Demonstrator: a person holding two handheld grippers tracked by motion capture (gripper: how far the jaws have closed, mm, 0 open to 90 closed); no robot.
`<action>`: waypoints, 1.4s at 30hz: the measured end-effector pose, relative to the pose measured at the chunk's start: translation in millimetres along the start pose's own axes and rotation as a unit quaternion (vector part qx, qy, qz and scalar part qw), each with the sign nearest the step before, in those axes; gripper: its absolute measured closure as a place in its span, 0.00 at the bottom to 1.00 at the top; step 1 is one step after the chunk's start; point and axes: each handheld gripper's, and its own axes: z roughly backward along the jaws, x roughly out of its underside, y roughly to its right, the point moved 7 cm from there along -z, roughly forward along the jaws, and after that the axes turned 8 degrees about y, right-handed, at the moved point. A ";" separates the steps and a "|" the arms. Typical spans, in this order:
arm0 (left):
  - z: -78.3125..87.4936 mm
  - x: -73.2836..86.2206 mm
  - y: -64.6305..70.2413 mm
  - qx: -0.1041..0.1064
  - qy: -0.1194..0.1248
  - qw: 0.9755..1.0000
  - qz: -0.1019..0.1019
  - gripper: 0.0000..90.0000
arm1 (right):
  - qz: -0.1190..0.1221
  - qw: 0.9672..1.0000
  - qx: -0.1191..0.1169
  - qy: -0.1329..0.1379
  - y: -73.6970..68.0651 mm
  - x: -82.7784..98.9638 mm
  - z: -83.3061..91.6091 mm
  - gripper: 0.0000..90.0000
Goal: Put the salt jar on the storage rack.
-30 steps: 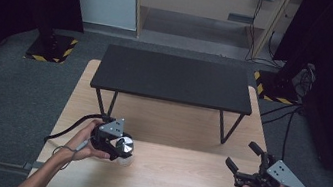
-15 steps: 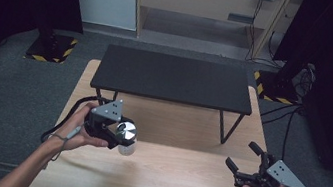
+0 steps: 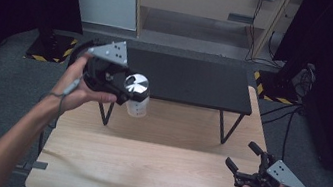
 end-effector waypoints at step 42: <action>-47.5 25.4 -91.0 -0.171 0.042 0.981 0.085 0.09 | -0.004 1.000 0.000 0.000 2.3 0.9 1.1 0.01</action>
